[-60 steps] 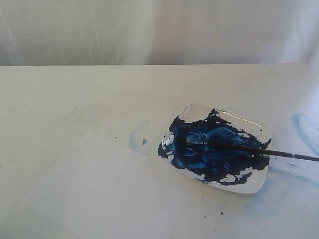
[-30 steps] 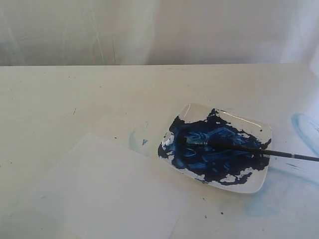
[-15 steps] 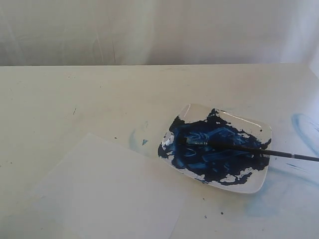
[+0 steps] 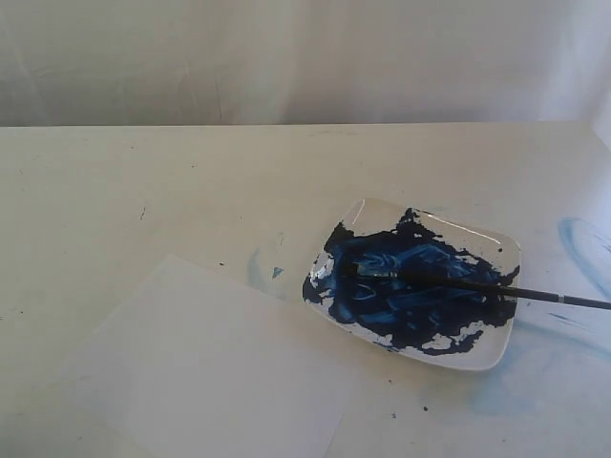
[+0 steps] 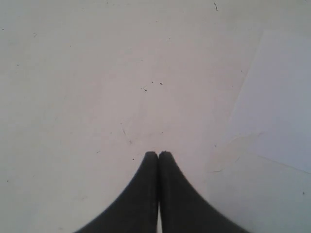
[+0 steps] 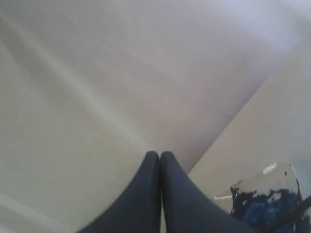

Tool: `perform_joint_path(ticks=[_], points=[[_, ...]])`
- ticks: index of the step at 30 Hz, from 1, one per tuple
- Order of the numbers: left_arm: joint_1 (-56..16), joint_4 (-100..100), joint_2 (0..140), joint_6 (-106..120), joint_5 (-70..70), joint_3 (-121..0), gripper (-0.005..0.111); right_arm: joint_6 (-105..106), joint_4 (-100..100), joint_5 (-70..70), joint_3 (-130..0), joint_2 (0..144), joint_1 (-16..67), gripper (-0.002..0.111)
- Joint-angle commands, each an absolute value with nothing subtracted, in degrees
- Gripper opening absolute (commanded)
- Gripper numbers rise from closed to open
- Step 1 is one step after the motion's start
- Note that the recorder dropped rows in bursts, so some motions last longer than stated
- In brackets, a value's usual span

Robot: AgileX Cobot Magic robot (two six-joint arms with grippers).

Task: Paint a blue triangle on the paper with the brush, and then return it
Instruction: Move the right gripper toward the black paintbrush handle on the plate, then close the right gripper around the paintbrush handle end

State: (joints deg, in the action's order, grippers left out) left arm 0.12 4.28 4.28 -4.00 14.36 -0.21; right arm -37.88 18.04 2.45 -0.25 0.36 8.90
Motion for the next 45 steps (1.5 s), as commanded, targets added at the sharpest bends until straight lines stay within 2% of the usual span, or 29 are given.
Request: perform_joint_path(ticks=[1,5,12,24,27,33,45], points=[[-0.2,4.4,4.7,-4.2,14.4,0.0,0.0,-41.0,18.8,-4.8,0.0,0.0,8.7,0.0],[-0.2,4.4,4.7,-4.2,14.4,0.0,0.0,-41.2,18.8,-6.6,-0.2,6.0,8.7,0.0],[-0.2,4.4,4.7,-4.2,14.4,0.0,0.0,-41.3,18.4,-10.7,-8.1,22.6,8.7,0.0],[-0.2,4.4,4.7,-4.2,14.4,0.0,0.0,-44.7,23.9,-7.2,-16.9,53.1,8.7,0.0],[-0.2,4.4,4.7,-4.2,14.4,0.0,0.0,-45.1,25.4,-7.2,-17.7,57.2,8.7,0.0],[-0.2,4.4,4.7,-4.2,14.4,0.0,0.0,-45.9,28.7,1.5,-18.9,64.4,8.7,0.0],[-0.2,4.4,4.7,-4.2,14.4,0.0,0.0,-52.8,28.7,1.8,-23.5,75.9,8.7,0.0]])
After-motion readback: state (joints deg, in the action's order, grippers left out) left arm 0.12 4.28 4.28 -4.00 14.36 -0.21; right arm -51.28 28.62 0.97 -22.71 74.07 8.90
